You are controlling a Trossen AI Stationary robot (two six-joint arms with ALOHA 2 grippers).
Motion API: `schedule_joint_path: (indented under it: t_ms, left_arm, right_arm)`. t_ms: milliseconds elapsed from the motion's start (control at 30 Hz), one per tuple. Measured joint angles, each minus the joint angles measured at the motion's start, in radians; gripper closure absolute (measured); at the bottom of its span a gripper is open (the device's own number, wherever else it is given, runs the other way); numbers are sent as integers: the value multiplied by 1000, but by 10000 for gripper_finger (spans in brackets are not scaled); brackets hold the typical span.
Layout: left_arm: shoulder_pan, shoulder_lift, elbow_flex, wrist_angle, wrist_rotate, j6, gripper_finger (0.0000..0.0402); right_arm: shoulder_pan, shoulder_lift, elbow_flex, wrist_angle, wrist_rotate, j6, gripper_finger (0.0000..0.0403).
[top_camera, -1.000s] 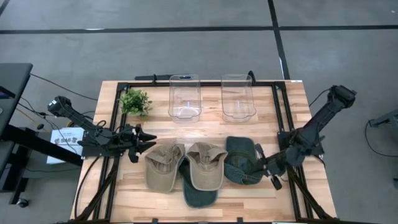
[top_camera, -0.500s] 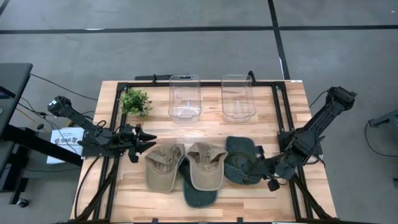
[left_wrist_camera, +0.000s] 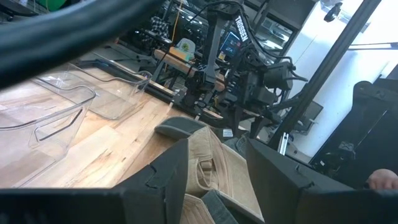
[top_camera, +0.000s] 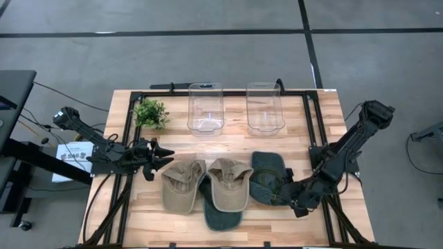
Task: Pick & Place hat
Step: Put the right black cap into the right transparent bin
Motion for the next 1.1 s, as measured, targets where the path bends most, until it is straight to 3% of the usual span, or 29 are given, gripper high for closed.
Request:
schedule_joint_path:
  t_ms: [167, 267, 367, 533, 567, 1100]
  left_arm:
    - [0, 0, 0, 0, 0, 0, 243]
    - [0, 0, 0, 0, 0, 0, 243]
    - [0, 0, 0, 0, 0, 0, 243]
    - [0, 0, 0, 0, 0, 0, 243]
    - [0, 0, 0, 0, 0, 0, 243]
    - [0, 0, 0, 0, 0, 0, 243]
  right_arm:
    - [0, 2, 0, 4, -29, 0, 148]
    - [0, 2, 0, 7, -30, 0, 172]
    - [0, 2, 0, 12, -52, 1, 228]
    - [0, 2, 0, 16, -55, 41, 373]
    - [0, 2, 0, 19, -53, 47, 386]
    - [-2, -118, 102, -62, 123, -4, 402]
